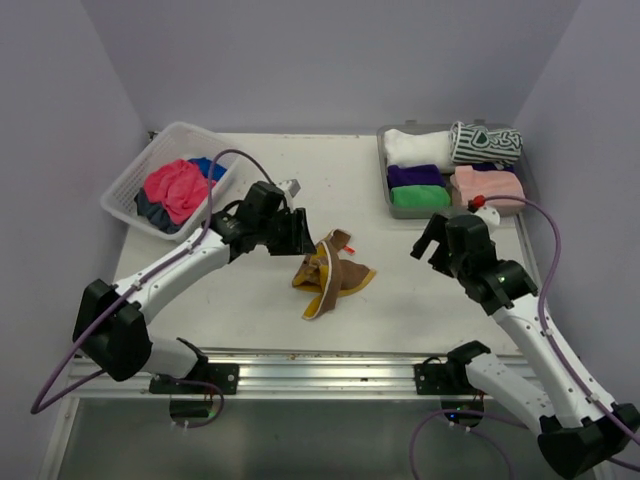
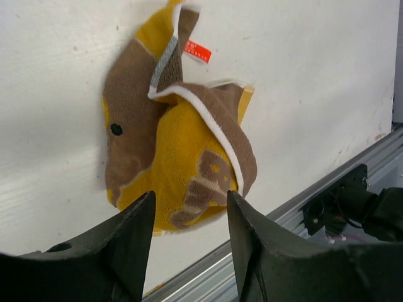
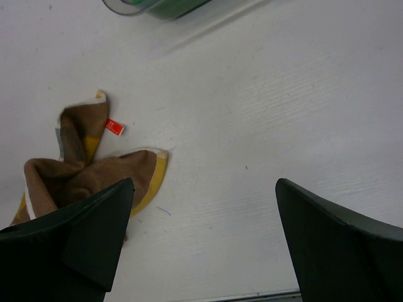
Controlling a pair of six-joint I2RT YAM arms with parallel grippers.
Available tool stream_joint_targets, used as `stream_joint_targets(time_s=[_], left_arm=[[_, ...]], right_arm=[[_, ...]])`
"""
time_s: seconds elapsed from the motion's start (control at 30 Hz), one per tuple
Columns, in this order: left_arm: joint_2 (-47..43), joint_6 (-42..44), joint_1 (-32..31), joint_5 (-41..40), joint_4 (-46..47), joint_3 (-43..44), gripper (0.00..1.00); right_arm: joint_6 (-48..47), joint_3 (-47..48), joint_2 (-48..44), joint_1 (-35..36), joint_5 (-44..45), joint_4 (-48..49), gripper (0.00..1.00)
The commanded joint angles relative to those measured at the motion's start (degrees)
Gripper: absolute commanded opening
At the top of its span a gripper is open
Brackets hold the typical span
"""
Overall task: Roll the towels
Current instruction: Move the towel to the center of the board
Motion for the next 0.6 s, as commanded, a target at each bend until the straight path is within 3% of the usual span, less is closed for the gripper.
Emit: stream_joint_targets(time_s=[0.0, 0.07, 0.13, 0.27, 0.47, 0.57], left_arm=[[-3.38, 3.48, -0.45, -6.98, -4.41, 4.02, 0.53], [-4.0, 3.31, -1.51, -9.0, -6.27, 2.63, 0.54], [-5.4, 2.7, -1.6, -9.45, -6.19, 0.87, 0.61], [-6.29, 2.69, -1.6, -10.59, -5.13, 2.17, 0.87], [6.52, 4.54, -1.34, -13.05, -7.85, 14.64, 0.88], [14.26, 6.29, -0.46, -8.86, -6.98, 19.48, 0.88]], right_arm=[[-1.33, -1.87, 1.62, 0.35, -6.26, 3.45, 0.99], [-1.15, -3.28, 2.32, 0.52, -9.07, 5.39, 0.98], [-0.28, -4.5, 3.2, 2.54, -11.89, 8.11, 0.98], [1.31, -5.56, 5.05, 10.53, -10.59, 11.37, 0.98], [3.51, -6.36, 8.3, 23.53, -7.08, 16.73, 0.97], [4.82, -3.81, 12.07, 31.01, -2.51, 17.0, 0.97]])
